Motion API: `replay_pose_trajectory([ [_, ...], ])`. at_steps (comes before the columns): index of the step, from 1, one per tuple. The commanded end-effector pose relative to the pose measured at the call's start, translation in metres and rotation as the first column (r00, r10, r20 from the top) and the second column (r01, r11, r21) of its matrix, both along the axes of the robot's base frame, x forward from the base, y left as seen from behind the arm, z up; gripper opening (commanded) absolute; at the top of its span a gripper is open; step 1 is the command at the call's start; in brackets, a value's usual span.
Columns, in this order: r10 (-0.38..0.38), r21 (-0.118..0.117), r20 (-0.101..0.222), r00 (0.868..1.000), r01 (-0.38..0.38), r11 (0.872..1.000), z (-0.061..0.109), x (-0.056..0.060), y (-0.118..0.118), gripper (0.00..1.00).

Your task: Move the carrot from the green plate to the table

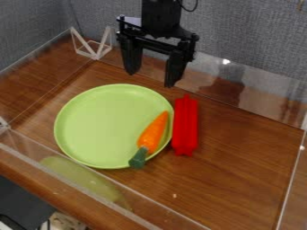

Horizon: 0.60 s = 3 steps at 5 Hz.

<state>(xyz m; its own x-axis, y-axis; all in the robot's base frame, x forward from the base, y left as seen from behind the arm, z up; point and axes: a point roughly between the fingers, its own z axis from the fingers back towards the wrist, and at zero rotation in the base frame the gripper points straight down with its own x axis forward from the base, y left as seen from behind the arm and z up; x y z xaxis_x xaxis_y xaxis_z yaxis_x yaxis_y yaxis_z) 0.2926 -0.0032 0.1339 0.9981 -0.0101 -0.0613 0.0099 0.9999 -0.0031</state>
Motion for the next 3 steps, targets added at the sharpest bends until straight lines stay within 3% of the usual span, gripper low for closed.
replay_pose_trajectory([
  [1,0.002,0.003,-0.009,1.0,-0.002,1.0,-0.022,-0.014,-0.003,1.0],
  [2,-0.002,0.001,-0.018,1.0,0.002,1.0,-0.052,-0.027,-0.007,1.0],
  [3,0.05,-0.005,-0.007,0.999,-0.05,0.999,-0.056,-0.025,0.002,1.0],
])
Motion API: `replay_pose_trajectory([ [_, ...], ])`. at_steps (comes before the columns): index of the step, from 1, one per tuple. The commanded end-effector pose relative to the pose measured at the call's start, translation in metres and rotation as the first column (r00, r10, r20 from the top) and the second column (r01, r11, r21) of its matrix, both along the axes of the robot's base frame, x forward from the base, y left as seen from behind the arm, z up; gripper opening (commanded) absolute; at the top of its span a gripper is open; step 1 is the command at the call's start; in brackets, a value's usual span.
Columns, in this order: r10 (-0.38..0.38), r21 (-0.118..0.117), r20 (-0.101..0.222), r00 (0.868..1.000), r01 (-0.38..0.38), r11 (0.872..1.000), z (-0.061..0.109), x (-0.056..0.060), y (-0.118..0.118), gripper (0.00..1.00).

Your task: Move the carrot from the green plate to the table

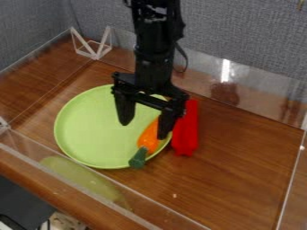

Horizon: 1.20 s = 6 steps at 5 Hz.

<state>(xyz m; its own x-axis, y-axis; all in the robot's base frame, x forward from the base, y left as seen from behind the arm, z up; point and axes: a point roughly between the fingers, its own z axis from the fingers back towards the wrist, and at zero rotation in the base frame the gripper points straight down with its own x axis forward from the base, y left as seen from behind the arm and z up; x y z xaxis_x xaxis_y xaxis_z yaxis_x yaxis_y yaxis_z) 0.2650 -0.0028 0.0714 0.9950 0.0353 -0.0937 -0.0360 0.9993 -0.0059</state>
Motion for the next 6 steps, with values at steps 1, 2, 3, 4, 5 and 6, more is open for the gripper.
replay_pose_trajectory([
  [1,0.064,-0.002,0.027,0.998,-0.064,0.998,0.008,0.006,0.015,1.0],
  [2,0.058,-0.002,0.048,0.997,-0.058,0.998,-0.001,0.01,0.008,1.0],
  [3,0.047,0.002,0.063,0.997,-0.048,0.999,-0.009,0.013,-0.004,1.0],
  [4,0.004,0.003,0.092,0.996,-0.005,1.0,-0.017,0.013,-0.014,1.0],
  [5,-0.011,0.002,0.112,0.994,0.011,1.0,-0.021,0.009,-0.024,1.0],
  [6,-0.005,0.006,0.126,0.992,0.004,1.0,-0.024,0.007,-0.027,1.0],
])
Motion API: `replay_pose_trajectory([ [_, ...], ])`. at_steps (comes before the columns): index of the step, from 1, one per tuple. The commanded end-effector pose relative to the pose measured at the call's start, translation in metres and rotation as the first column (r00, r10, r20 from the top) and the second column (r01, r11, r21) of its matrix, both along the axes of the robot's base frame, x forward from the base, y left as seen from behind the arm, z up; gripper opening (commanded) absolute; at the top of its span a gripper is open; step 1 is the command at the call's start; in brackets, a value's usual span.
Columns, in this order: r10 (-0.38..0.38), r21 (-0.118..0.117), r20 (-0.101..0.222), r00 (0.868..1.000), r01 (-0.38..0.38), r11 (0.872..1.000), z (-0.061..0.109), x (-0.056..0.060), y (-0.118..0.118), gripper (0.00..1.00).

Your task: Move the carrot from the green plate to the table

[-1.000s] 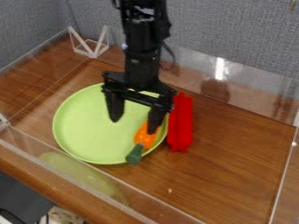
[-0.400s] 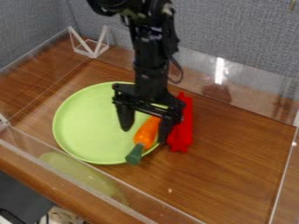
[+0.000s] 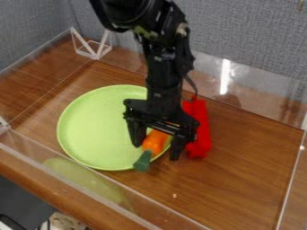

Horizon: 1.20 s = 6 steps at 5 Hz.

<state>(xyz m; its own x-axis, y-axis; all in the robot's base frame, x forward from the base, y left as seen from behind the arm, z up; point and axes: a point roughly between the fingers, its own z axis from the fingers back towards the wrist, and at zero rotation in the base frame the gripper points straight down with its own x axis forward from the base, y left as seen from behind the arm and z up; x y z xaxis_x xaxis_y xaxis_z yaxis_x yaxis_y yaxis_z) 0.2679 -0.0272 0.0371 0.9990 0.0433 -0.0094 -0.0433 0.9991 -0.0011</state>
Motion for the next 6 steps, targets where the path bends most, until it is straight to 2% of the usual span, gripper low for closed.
replay_pose_trajectory([
  [1,-0.048,0.001,0.043,0.998,0.048,0.999,0.01,0.0,0.004,1.0],
  [2,-0.082,0.001,0.05,0.995,0.082,0.997,0.011,-0.002,0.012,1.0],
  [5,-0.095,0.016,0.085,0.992,0.094,0.995,0.032,0.009,0.03,1.0],
  [6,-0.087,0.015,0.096,0.992,0.086,0.996,0.028,0.007,0.035,1.0],
])
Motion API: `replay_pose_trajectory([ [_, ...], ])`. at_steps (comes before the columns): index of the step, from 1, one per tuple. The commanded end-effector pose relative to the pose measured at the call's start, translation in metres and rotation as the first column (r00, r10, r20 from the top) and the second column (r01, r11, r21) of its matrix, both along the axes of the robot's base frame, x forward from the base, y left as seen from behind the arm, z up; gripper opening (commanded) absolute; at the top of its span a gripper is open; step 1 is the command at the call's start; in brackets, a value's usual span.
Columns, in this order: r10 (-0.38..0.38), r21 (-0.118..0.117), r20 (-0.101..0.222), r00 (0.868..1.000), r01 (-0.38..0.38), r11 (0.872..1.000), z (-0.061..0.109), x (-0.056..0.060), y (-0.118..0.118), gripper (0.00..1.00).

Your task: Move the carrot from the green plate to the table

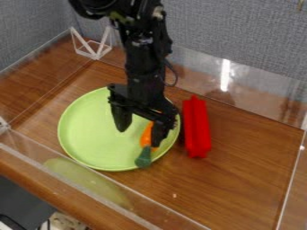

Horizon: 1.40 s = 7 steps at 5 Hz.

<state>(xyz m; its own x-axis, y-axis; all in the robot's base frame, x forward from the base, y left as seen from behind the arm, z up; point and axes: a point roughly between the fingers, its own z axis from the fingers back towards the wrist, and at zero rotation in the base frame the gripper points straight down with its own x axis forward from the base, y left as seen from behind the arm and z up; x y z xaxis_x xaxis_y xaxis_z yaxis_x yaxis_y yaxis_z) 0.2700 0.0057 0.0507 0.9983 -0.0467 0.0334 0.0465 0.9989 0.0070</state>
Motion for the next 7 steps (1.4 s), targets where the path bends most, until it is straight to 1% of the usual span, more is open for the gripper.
replay_pose_trajectory([
  [1,0.007,0.004,0.051,0.999,-0.007,1.0,0.007,0.0,0.005,1.0],
  [2,-0.059,0.01,0.052,0.997,0.058,0.998,0.002,0.01,-0.007,1.0],
  [3,-0.124,0.019,0.051,0.991,0.123,0.992,-0.002,0.019,-0.02,1.0],
  [4,-0.159,0.03,0.054,0.986,0.157,0.987,-0.001,0.022,-0.03,1.0],
  [5,-0.139,0.032,0.055,0.989,0.138,0.99,-0.01,0.027,-0.022,1.0],
  [6,-0.074,0.03,0.057,0.996,0.072,0.997,-0.006,0.027,-0.028,0.0],
  [7,-0.005,0.017,0.073,0.997,0.004,1.0,0.009,0.027,-0.033,0.0],
])
